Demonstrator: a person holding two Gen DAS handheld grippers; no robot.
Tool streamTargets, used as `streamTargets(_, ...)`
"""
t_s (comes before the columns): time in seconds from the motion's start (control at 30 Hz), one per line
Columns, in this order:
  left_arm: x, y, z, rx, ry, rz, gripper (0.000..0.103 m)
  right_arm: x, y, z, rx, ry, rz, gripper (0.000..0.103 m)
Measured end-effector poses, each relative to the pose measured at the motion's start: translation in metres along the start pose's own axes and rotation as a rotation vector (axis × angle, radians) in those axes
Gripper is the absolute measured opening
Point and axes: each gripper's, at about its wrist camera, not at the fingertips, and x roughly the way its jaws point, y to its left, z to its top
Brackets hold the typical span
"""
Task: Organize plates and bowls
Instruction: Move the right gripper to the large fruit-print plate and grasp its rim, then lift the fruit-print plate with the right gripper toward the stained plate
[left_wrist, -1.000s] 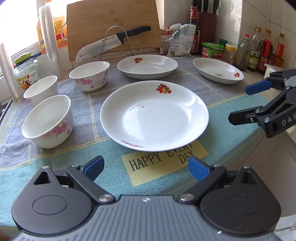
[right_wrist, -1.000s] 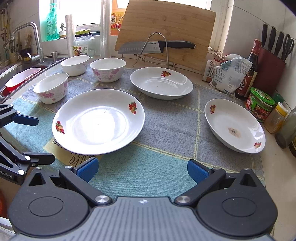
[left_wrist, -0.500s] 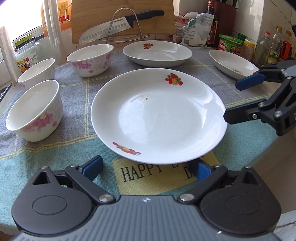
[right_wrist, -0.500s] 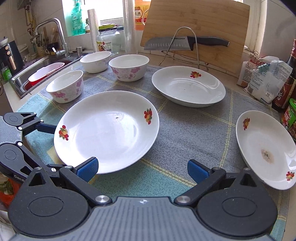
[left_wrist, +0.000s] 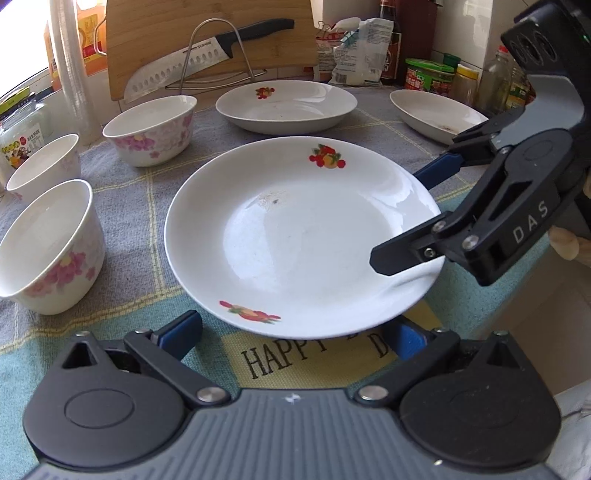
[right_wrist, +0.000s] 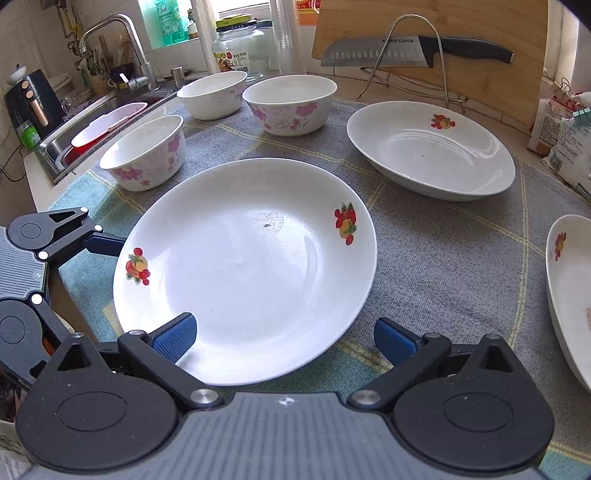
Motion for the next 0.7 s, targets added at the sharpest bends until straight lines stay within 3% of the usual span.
streamTargets(0.47,0.004,0.021,0.002,0.136,-0.045,-0.122,0.103,0.015,0.015,0.012,0.004,0.064,-0.097,0.103)
streamTargets(0.7,0.005,0.027,0.001,0.182,-0.069,-0.166,0.103,0.021,0.002,0.028,0.069,0.055,-0.075,0.103)
